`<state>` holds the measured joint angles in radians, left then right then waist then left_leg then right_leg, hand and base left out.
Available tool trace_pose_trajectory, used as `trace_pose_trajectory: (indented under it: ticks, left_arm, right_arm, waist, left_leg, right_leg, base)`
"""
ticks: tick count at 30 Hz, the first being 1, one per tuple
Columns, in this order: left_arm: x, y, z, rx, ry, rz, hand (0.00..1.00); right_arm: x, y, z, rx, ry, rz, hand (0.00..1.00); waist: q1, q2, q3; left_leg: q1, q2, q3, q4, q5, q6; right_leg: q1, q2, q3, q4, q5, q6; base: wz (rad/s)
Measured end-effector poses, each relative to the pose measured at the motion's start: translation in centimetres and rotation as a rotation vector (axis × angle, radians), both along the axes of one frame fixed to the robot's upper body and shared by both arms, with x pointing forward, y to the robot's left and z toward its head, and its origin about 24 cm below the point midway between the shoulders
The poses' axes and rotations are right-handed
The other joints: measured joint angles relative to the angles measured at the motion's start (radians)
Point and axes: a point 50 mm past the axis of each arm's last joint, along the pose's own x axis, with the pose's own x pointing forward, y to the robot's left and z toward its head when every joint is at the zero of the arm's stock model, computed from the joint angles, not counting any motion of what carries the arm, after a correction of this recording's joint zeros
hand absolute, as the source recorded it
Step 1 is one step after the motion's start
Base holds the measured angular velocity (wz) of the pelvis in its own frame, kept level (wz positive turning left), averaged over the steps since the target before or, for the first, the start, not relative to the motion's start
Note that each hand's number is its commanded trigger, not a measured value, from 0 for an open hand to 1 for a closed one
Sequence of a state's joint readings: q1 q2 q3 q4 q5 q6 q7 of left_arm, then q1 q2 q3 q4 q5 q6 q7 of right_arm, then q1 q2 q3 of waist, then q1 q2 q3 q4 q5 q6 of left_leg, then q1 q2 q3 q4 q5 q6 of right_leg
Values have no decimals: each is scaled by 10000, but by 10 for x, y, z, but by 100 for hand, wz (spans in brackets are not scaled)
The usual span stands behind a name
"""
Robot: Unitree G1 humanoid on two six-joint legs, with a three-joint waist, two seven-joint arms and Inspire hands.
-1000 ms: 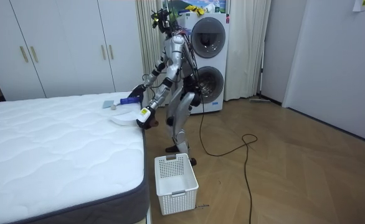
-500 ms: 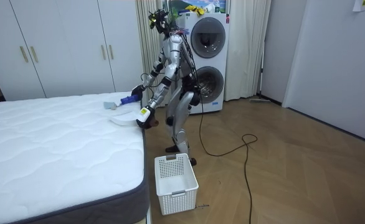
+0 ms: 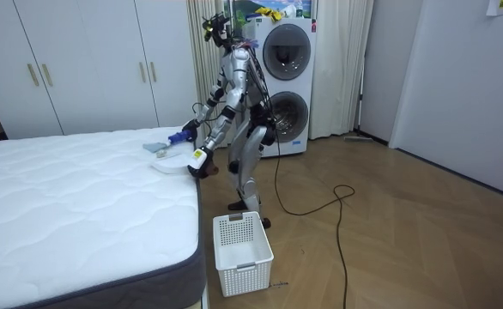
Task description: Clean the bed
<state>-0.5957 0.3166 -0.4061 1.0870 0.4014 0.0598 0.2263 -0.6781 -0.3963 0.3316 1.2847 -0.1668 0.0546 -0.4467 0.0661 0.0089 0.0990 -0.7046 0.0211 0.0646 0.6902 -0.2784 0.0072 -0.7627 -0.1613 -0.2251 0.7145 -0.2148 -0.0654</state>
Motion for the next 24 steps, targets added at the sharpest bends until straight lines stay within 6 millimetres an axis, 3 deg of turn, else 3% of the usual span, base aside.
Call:
trace_pose_trajectory:
  ticks: [17,24]
  left_arm:
    - [2,-5,2,279,-296,-132,100]
    - [4,-7,6,1095,-526,-467,100]
  right_arm:
    - [-3,-3,0,-346,-88,-332,100]
    - [-2,-17,12,-2298,273,194,100]
  waist:
    - [-146,-66,20]
    - [-164,-155,17]
  left_leg:
    - [23,-313,-112,50,25,45]
    - [15,-340,-89,63,43,75]
  right_leg:
    - [-49,-289,21,344,-177,87]
    - [-70,-341,31,375,-171,107]
  base:
    - [4]
    - [0]
